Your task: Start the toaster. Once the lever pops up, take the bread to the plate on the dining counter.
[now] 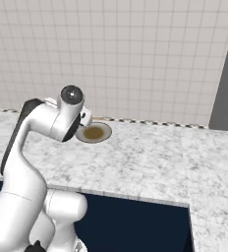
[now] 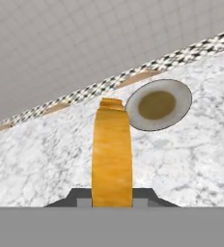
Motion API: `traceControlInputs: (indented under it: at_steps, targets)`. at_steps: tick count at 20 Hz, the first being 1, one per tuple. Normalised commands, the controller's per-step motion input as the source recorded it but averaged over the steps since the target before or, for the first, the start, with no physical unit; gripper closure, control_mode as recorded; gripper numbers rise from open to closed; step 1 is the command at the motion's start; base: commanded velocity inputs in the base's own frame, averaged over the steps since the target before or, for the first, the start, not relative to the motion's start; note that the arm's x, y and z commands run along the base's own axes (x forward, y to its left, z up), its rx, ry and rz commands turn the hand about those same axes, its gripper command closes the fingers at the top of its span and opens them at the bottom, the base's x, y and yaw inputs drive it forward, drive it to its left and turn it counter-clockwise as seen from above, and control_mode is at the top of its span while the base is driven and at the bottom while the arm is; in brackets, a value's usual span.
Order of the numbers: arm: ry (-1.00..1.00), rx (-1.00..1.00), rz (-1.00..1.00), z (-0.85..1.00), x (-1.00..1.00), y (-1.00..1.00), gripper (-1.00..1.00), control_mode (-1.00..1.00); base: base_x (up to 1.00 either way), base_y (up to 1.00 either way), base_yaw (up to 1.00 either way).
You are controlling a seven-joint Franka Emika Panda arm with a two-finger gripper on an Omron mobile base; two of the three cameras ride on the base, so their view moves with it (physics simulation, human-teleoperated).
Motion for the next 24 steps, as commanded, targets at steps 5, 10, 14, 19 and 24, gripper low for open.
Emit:
traceControlInputs:
  at_steps: [5, 10, 14, 19, 24]
  targets:
    - [0.24, 0.07, 0.23, -0.63, 1.00, -0.06, 1.00, -1.00, 0.00, 0.00, 0.00]
    - [0.12, 0.01, 0.21, -0.46, 1.00, 0.00, 1.00, -1.00, 0.00, 0.00, 0.00]
    - [0.04, 0.00, 0.17, -0.33, 0.89, -0.07, 1.00, -1.00, 0.00, 0.00, 0.00]
    - [0.00, 0.00, 0.14, -0.63, 0.32, -0.01, 1.00, -1.00, 0.00, 0.00, 0.00]
    - [0.00, 0.01, 0.08, -0.49, 0.13, 0.00, 1.00, -1.00, 0.00, 0.00, 0.00]
